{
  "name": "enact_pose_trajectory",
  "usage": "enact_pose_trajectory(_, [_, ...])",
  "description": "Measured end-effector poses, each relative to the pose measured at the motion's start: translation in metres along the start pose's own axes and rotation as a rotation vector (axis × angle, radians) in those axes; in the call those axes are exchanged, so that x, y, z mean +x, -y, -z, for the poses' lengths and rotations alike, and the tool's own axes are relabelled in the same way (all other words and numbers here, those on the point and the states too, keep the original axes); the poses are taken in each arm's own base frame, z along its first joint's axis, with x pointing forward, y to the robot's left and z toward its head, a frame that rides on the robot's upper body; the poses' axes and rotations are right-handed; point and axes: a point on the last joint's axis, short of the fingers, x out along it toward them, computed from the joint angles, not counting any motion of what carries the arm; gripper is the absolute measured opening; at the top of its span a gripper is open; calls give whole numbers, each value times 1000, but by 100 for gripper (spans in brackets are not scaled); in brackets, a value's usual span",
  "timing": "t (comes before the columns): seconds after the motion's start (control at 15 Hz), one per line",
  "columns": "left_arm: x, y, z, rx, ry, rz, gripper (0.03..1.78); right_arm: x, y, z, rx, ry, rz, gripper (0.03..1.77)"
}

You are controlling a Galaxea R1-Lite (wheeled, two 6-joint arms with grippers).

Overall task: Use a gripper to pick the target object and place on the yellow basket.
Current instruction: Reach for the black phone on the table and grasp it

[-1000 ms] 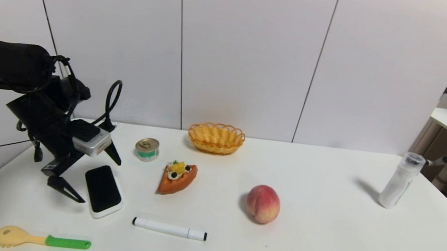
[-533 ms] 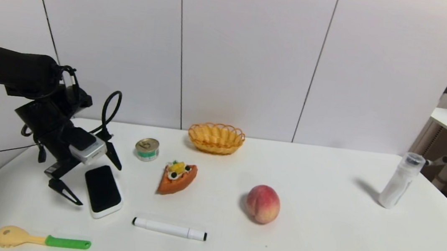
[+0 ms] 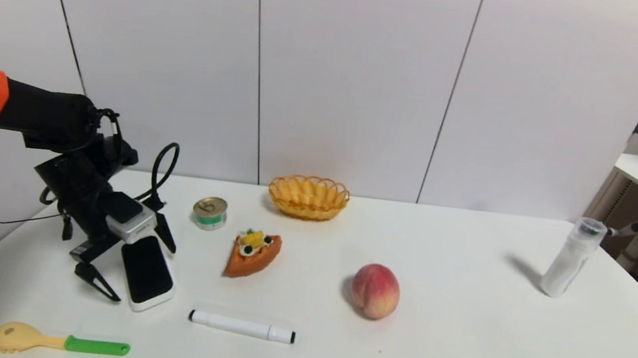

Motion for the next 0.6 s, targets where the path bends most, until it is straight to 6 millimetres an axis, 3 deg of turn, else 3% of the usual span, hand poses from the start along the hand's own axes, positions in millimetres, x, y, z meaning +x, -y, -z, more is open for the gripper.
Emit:
enact_pose_trajectory(0.47, [9,-2,7,-11,7,25,166,0,0,0,0,1,0,170])
enact_pose_trajectory(0.6, [11,-2,8,-13,8,32,130,0,0,0,0,1,0,170])
